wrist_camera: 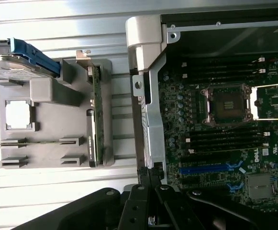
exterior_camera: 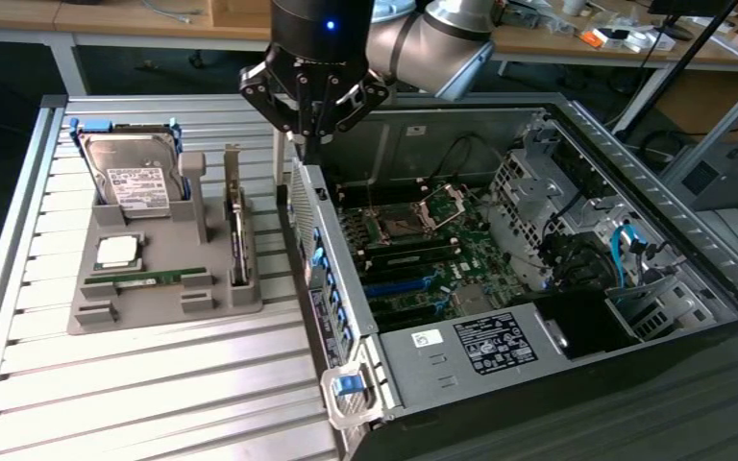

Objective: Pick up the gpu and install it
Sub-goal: 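Reach for the gpu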

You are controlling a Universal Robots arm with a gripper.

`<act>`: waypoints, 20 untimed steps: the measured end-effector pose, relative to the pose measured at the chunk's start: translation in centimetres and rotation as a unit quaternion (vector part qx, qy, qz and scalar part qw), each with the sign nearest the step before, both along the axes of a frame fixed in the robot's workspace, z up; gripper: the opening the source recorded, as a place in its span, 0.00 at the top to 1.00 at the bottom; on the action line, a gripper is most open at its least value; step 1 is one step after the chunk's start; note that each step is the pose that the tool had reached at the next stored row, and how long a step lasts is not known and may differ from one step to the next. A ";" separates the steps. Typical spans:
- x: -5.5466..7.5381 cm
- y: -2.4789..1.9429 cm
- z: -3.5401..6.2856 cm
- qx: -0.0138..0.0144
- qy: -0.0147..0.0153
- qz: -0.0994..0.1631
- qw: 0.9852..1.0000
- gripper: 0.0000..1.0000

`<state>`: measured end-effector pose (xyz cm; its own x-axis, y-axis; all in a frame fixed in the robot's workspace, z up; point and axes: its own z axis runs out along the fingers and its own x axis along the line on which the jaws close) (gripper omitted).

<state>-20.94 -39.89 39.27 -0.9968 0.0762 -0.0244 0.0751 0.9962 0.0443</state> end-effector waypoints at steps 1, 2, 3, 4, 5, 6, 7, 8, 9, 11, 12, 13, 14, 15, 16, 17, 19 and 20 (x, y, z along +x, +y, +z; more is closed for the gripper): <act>0.0 0.00 0.00 0.000 0.000 0.000 1.000 0.89; 0.0 0.00 0.00 0.000 0.000 0.000 1.000 0.89; 0.0 0.00 0.00 0.000 0.000 0.000 1.000 0.89; 0.0 0.00 0.00 0.000 0.000 0.000 1.000 0.89; 0.0 0.00 0.00 0.000 0.000 0.000 1.000 0.89; -0.1 0.00 0.00 0.000 0.000 0.000 1.000 0.89; -0.1 0.00 0.00 0.000 0.000 0.000 1.000 0.89; -0.1 0.00 0.00 0.000 0.000 0.000 1.000 0.89; -0.1 0.00 0.00 0.000 0.000 0.000 1.000 0.89; -0.2 0.00 -0.01 0.000 0.000 0.000 1.000 0.89; -0.3 0.00 0.00 0.000 0.000 0.000 1.000 0.89; -0.4 0.00 0.00 0.000 0.000 0.000 1.000 0.89; -0.4 0.00 0.00 0.000 0.000 0.000 1.000 0.89; -0.6 0.00 0.00 0.000 0.000 0.000 1.000 0.89; -0.7 0.00 -0.01 0.000 0.000 0.000 1.000 0.89; -0.8 0.00 -0.01 0.000 0.000 0.000 1.000 0.89; -0.9 0.00 -0.01 0.000 0.000 0.000 1.000 0.89; -1.0 0.00 -0.01 0.000 0.000 0.000 1.000 0.89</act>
